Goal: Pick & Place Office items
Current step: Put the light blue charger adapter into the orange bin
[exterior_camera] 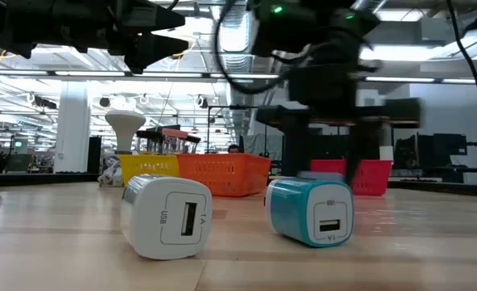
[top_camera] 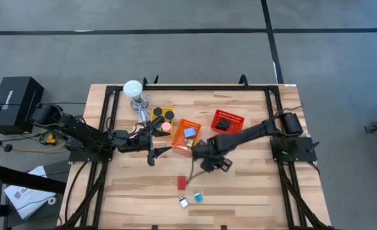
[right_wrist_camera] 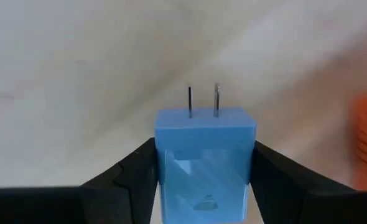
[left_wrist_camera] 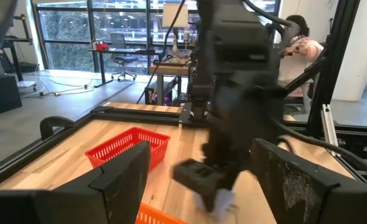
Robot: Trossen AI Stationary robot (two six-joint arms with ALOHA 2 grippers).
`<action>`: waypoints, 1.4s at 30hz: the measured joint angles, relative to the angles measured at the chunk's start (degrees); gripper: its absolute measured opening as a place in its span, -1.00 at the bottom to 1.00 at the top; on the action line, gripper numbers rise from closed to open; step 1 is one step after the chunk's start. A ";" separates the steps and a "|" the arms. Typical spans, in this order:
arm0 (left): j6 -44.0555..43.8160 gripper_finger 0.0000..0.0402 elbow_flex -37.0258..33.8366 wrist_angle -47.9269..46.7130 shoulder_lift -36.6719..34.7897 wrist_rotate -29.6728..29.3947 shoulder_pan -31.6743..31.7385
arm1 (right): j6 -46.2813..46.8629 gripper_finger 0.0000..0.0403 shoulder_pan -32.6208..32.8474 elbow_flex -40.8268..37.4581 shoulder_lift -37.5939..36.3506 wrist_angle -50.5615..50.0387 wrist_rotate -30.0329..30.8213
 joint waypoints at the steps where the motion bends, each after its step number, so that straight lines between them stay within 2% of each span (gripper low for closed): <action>1: 0.00 0.36 0.01 0.00 0.00 0.00 -0.01 | -0.02 -0.01 -1.14 0.74 0.00 -0.16 0.01; 5: 0.02 0.36 0.00 0.00 0.00 0.00 -0.01 | -0.92 0.00 -4.98 5.45 0.00 -1.51 0.05; 10: 0.02 0.36 0.01 0.00 0.00 0.00 0.01 | -1.25 0.12 -7.98 12.66 0.00 -4.18 0.06; 14: 0.02 0.36 0.00 0.00 0.00 0.00 0.00 | -2.21 0.04 -9.94 17.16 0.00 -2.86 0.03; 18: 0.02 0.36 0.00 0.00 0.00 0.00 0.02 | -3.44 0.00 -12.55 17.51 0.03 2.30 -0.19; 24: 0.44 0.36 0.00 0.17 0.00 -0.03 0.02 | -2.68 0.12 -15.14 16.54 0.07 5.68 -3.12; 26: 0.59 0.36 0.00 0.15 0.00 -0.02 0.02 | -2.24 0.10 -15.16 15.51 0.15 8.89 -3.22; 31: 0.48 0.36 0.00 0.25 0.00 -0.01 0.02 | 1.23 0.01 -15.71 15.49 0.31 9.41 -4.92; 35: 0.48 0.36 0.00 0.31 0.00 0.00 0.02 | 6.07 0.05 -15.88 15.38 2.56 11.67 -6.04; 42: 0.46 0.36 0.00 0.79 0.00 0.00 -0.01 | 6.26 0.06 -14.92 15.38 8.45 11.94 -6.02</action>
